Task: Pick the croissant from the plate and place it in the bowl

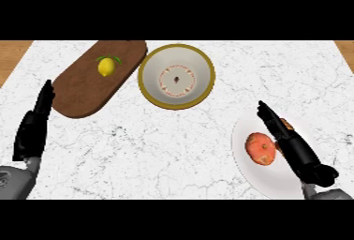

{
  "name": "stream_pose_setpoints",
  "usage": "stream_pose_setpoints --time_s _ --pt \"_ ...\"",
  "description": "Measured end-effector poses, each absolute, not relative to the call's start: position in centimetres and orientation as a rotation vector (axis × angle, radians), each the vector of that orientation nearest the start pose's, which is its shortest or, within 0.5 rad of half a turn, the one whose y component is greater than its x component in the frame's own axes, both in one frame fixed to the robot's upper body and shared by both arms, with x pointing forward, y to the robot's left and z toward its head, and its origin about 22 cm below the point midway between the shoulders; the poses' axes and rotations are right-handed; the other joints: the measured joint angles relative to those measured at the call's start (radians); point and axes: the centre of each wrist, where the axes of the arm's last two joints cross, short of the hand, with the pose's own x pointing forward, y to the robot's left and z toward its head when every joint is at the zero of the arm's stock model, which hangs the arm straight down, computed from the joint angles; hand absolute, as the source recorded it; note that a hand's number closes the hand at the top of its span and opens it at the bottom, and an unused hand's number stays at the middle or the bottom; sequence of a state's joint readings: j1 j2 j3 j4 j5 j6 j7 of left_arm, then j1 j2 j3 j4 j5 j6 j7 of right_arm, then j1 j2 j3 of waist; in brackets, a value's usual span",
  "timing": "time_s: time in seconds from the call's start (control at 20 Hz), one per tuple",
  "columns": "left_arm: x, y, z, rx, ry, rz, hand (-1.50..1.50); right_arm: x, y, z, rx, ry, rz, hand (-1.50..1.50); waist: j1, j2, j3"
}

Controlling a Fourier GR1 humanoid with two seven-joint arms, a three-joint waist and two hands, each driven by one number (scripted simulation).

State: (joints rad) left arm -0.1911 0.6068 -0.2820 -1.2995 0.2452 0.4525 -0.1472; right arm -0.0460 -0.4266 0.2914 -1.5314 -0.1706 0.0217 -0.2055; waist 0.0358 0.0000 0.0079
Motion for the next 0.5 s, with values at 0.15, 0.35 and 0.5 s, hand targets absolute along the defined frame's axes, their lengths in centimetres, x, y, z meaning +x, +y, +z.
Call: stream_pose_setpoints --time_s 0.15,0.35,0.5 --pt "28.1 32.1 2.9 0.535 -1.623 -0.188 0.00 26.0 -28.2 2.2 0.210 -1.672 0.484 1.50 -0.007 0.002 -0.003" --pt "28.9 30.3 4.2 0.475 -1.676 -0.186 0.00 28.4 -32.2 5.6 0.294 -1.710 0.584 1.50 -0.006 0.005 -0.003" --pt "29.6 28.7 5.3 0.417 -1.688 -0.181 0.00 29.8 -37.0 6.6 0.176 -1.778 0.460 -1.50 -0.004 0.013 -0.001"
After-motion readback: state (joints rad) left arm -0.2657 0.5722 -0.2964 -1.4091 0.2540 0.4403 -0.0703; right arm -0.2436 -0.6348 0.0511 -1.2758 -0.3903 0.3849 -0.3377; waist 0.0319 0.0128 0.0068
